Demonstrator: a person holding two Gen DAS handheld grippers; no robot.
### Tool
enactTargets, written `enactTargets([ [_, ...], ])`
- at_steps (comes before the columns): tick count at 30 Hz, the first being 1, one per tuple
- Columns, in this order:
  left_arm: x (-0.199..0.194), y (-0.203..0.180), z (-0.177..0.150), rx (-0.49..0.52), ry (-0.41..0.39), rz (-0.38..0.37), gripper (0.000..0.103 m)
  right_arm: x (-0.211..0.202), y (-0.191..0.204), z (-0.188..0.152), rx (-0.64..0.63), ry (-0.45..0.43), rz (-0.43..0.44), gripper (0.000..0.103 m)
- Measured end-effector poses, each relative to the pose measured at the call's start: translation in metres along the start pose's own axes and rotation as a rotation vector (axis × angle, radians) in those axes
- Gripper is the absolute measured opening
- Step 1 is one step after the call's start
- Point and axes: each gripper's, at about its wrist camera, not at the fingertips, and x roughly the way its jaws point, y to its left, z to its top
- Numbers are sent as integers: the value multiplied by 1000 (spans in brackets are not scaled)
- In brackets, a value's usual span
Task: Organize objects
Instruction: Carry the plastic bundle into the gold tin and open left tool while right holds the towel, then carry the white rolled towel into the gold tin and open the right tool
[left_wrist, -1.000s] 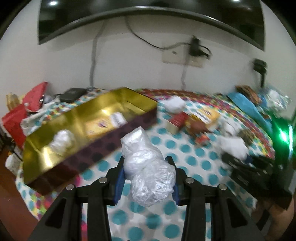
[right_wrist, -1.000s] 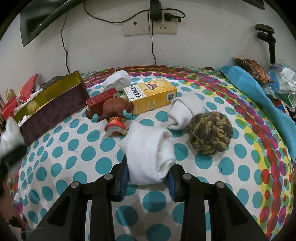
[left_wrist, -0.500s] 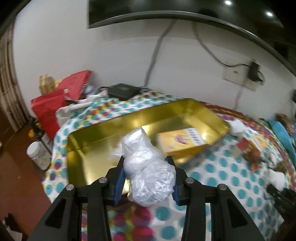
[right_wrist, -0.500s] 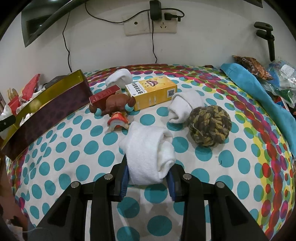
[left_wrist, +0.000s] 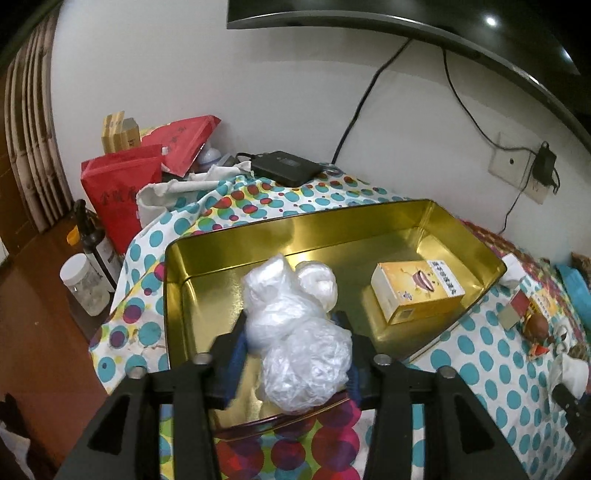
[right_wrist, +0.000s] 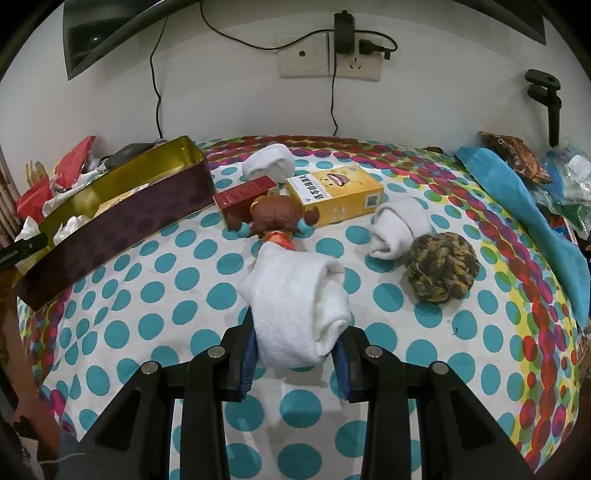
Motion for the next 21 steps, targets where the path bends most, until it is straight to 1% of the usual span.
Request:
enactTargets([
  [1, 0, 1, 0, -5, 0, -1, 71, 0, 1, 0, -2, -2, -1, 32],
  [5, -4, 2, 3, -13, -11, -28, 73, -2, 12, 3, -18, -4, -1, 32],
  [7, -7, -1, 3, 0, -19, -9, 78, -2, 19, 6, -30, -7, 2, 32],
  [9, -11, -3, 3, 6, -24, -9, 85, -3, 25, 9, -40, -12, 6, 32],
  [14, -28, -10, 4, 27, -31, 5, 85, -1, 46, 21, -64, -24, 28, 33],
  [18, -57, -16, 6, 35, -47, 25, 85, 6, 74, 35, -101, -31, 53, 33],
  [21, -84, -18, 3, 31, -51, 42, 85, 9, 103, 50, -137, -45, 80, 33],
])
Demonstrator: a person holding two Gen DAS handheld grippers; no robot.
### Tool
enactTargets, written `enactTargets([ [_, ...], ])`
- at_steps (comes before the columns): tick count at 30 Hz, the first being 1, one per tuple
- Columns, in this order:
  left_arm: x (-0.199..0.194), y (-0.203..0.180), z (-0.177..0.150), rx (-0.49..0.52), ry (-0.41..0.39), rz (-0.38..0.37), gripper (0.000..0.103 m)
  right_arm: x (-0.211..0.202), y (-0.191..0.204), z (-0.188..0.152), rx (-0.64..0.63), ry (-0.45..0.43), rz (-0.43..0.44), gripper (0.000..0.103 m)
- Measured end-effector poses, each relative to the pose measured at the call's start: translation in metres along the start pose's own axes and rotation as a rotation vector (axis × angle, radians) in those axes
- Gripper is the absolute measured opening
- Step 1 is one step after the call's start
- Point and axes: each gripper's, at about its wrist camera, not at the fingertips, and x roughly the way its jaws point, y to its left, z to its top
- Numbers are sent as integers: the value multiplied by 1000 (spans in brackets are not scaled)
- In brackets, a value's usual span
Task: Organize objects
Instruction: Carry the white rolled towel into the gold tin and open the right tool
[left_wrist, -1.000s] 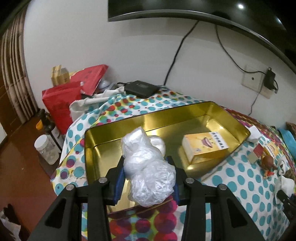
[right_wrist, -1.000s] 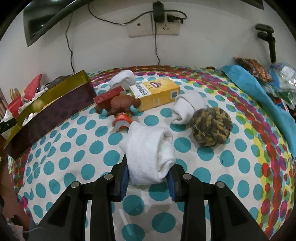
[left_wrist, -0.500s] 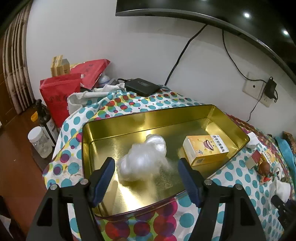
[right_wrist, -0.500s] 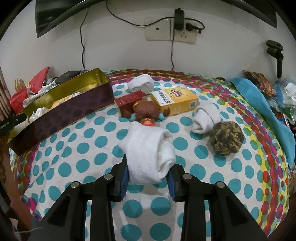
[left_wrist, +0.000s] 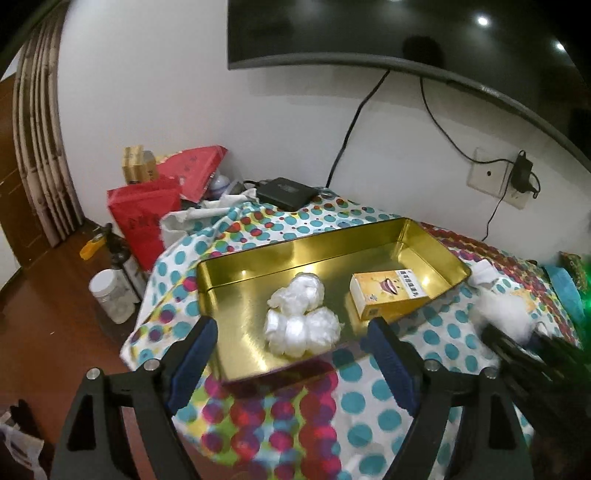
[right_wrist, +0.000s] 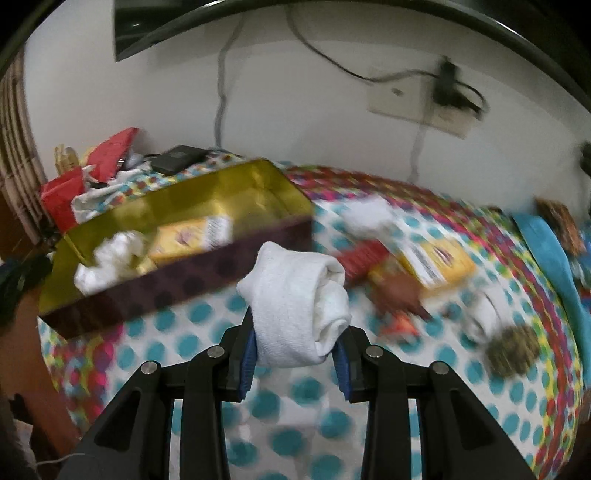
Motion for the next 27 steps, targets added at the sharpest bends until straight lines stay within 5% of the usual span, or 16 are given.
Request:
enactTargets([
  [6, -53, -8, -1, 28, 39, 10, 85, 19, 60, 41, -50, 2, 58, 33],
  [14, -130, -17, 10, 41, -3, -82, 86, 39, 128, 63, -107, 28, 89, 33],
  [27, -134, 6, 20, -3, 5, -86, 86, 61, 191, 64, -153, 67, 106, 33],
])
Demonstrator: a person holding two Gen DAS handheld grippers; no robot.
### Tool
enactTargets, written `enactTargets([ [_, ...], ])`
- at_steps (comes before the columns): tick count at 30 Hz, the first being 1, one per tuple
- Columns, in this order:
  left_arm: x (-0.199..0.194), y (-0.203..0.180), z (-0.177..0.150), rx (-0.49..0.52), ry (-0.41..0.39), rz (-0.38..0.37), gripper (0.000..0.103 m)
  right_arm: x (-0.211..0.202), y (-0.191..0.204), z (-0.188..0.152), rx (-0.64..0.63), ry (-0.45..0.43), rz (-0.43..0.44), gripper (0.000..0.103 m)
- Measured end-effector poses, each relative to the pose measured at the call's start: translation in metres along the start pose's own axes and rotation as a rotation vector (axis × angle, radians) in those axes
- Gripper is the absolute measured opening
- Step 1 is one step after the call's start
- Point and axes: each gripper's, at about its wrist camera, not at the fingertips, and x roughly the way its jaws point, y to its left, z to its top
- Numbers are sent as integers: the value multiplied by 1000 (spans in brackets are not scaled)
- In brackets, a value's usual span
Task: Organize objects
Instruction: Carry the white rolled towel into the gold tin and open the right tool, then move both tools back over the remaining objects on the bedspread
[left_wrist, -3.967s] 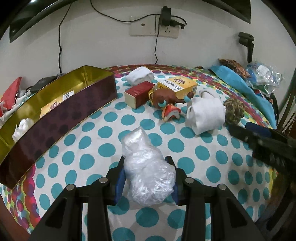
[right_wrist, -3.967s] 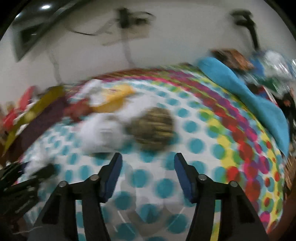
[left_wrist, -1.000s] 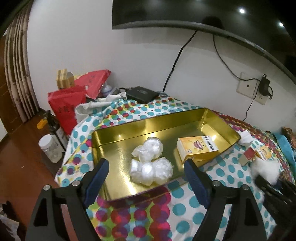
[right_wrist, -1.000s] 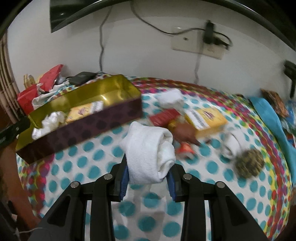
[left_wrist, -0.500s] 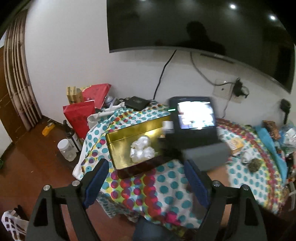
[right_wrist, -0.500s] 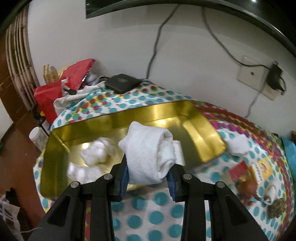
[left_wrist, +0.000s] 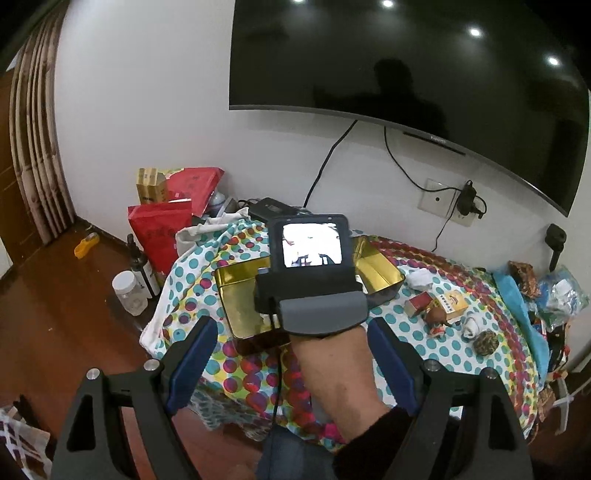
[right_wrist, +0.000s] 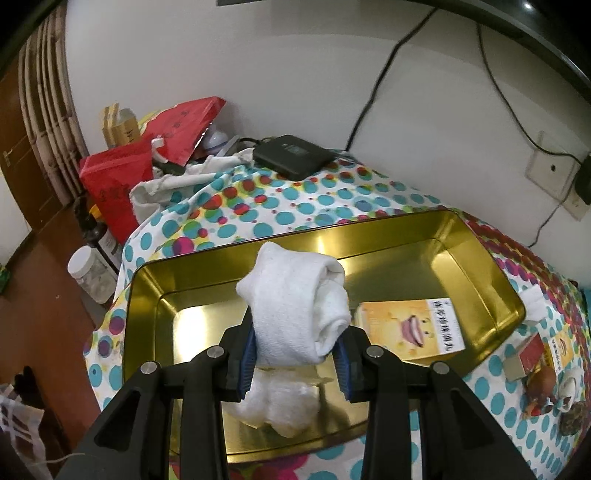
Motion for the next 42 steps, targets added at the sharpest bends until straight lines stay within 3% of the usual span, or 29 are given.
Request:
enactTargets([
  [5, 6, -3, -1, 27, 14, -2, 86, 8, 11, 1, -17, 13, 1, 34],
  [10, 8, -4, -1, 26, 17, 4, 86, 13, 8, 2, 26, 25, 27, 46],
  [13, 11, -3, -1, 22, 18, 11, 86, 10, 5, 3, 50, 4, 30, 75],
  [14, 11, -3, -1, 24, 19, 13, 86, 8, 4, 4, 56, -9, 21, 90],
  [18, 14, -6, -4, 39, 25, 15, 86, -3, 4, 7, 36, -63, -2, 99],
  [26, 13, -17, -8, 81, 18, 8, 86, -21, 2, 5, 21, -109, -20, 101],
  [32, 10, -32, -13, 131, 8, -8, 86, -29, -30, -2, 91, -124, -62, 102],
  [42, 13, -55, -24, 171, 11, -9, 86, -29, -154, -47, 272, -78, -250, 102],
])
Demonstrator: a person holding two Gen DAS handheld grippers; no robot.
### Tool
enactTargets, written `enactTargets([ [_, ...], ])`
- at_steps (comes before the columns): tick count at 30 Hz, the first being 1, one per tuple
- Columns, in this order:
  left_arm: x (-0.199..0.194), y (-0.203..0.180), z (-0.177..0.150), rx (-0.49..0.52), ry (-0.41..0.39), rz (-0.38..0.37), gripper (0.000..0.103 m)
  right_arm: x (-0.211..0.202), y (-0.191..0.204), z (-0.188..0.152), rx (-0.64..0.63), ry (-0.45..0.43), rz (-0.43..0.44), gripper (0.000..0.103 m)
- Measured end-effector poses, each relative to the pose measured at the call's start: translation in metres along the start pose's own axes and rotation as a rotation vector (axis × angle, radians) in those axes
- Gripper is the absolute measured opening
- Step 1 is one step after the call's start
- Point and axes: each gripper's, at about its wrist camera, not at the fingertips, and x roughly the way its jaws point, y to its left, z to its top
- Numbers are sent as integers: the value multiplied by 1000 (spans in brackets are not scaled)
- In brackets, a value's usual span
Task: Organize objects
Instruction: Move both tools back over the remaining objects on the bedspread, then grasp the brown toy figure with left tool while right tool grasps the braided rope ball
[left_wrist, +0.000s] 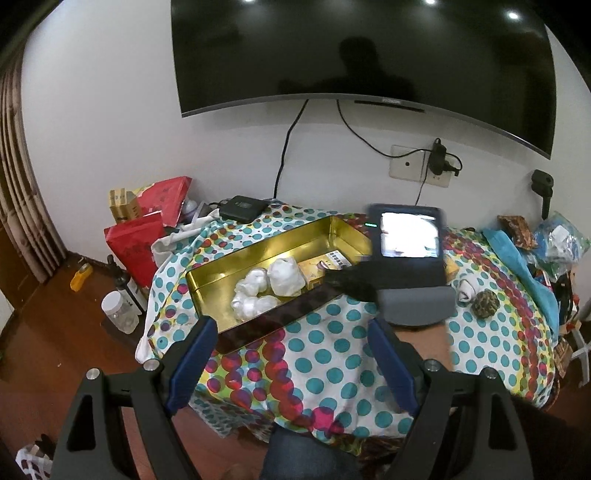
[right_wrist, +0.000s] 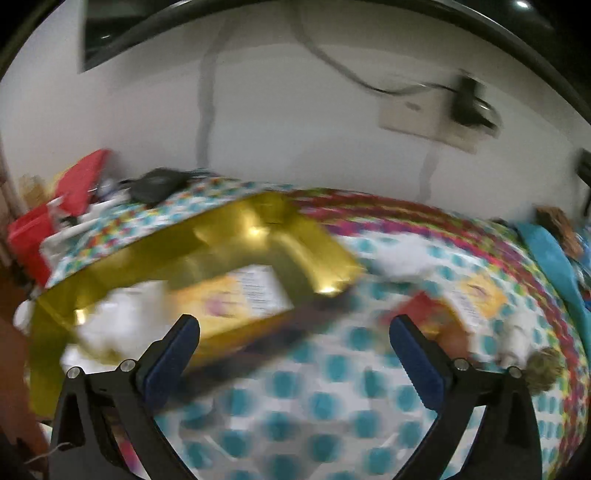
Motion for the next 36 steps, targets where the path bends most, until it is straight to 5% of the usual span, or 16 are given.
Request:
enactTargets([
  [11, 55, -34, -20, 71, 18, -46, 86, -8, -168, -47, 78, -11, -145, 103],
  [20, 121, -92, -29, 140, 54, -228, 86, -38, -217, -70, 46, -62, -123, 103],
  [28, 159, -142, -25, 189, 90, -274, 86, -36, -279, -90, 223, -29, -37, 103],
  [36, 203, -189, -16, 262, 111, -320, 86, -33, -288, -103, 258, -4, 16, 103],
])
